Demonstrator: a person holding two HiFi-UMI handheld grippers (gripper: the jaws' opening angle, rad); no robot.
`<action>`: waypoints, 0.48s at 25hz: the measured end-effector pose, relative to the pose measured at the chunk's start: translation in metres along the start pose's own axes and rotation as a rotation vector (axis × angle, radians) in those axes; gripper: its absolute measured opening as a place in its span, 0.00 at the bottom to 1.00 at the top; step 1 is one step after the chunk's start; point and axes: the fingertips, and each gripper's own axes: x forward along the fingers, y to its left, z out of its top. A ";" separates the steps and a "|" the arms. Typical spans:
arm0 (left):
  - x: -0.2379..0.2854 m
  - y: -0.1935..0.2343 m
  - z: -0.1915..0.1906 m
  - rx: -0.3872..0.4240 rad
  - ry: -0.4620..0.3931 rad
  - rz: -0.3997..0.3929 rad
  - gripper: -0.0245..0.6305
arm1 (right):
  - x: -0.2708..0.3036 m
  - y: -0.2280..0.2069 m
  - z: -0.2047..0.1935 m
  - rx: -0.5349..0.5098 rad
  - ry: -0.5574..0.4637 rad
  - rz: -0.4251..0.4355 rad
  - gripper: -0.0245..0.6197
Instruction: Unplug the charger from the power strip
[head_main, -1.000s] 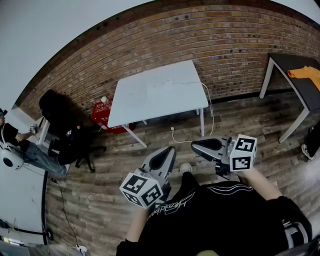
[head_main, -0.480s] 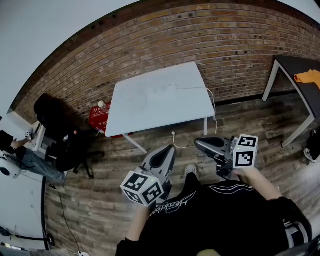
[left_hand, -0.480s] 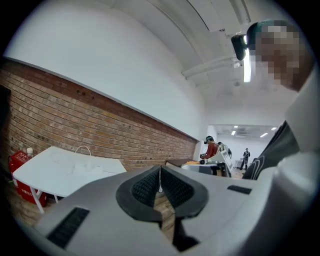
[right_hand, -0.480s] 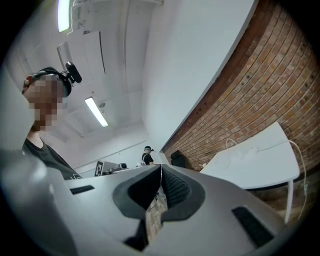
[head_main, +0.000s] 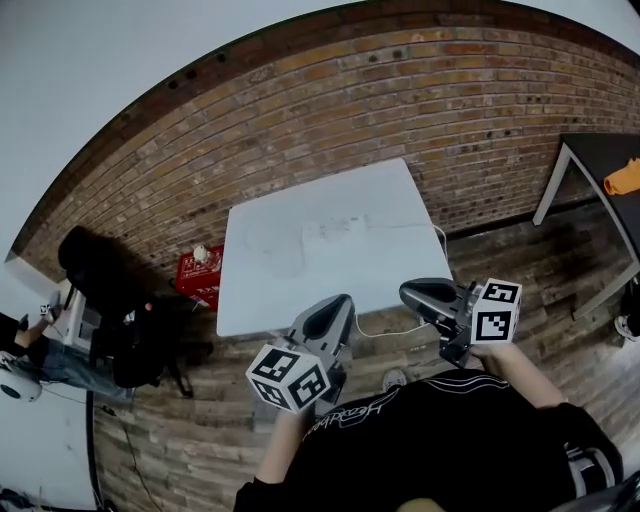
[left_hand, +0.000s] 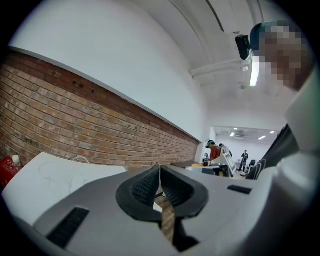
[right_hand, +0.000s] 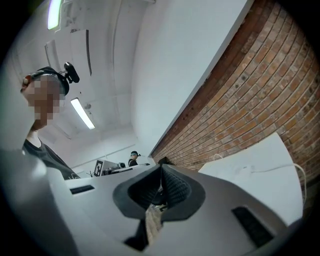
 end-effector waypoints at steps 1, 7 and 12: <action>0.008 0.015 0.007 -0.002 0.000 -0.001 0.05 | 0.010 -0.012 0.007 0.003 0.001 -0.010 0.04; 0.055 0.104 0.029 -0.036 0.009 0.000 0.05 | 0.065 -0.086 0.038 0.021 0.009 -0.063 0.04; 0.088 0.163 0.042 -0.101 0.018 -0.025 0.05 | 0.092 -0.127 0.063 -0.012 -0.029 -0.065 0.04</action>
